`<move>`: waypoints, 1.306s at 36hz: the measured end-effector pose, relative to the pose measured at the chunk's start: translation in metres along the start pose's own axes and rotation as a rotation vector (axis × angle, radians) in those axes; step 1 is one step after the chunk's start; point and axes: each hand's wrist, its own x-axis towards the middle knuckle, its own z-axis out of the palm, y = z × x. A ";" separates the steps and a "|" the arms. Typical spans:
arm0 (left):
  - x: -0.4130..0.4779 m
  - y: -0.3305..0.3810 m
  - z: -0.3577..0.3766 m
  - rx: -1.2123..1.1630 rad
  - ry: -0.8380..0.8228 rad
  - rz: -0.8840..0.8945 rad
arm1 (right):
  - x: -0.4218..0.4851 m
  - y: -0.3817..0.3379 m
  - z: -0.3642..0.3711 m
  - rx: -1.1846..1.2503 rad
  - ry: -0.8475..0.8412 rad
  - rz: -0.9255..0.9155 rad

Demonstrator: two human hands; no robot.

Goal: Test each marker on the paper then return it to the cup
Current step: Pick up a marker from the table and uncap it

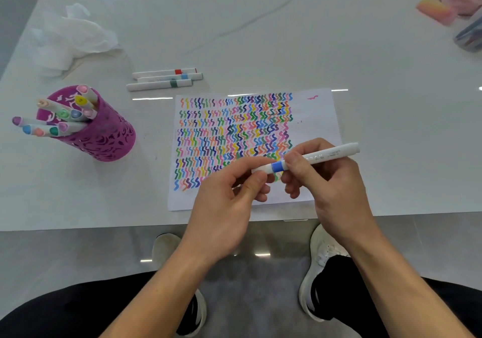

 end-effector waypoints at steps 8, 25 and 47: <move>-0.001 0.002 -0.007 -0.022 0.052 0.018 | 0.000 0.000 0.007 0.083 -0.039 0.059; -0.001 0.006 -0.010 0.257 0.163 0.191 | 0.002 0.005 0.014 0.261 -0.099 0.131; 0.016 0.042 -0.107 0.388 0.892 0.572 | 0.010 0.013 0.016 -0.005 0.047 0.061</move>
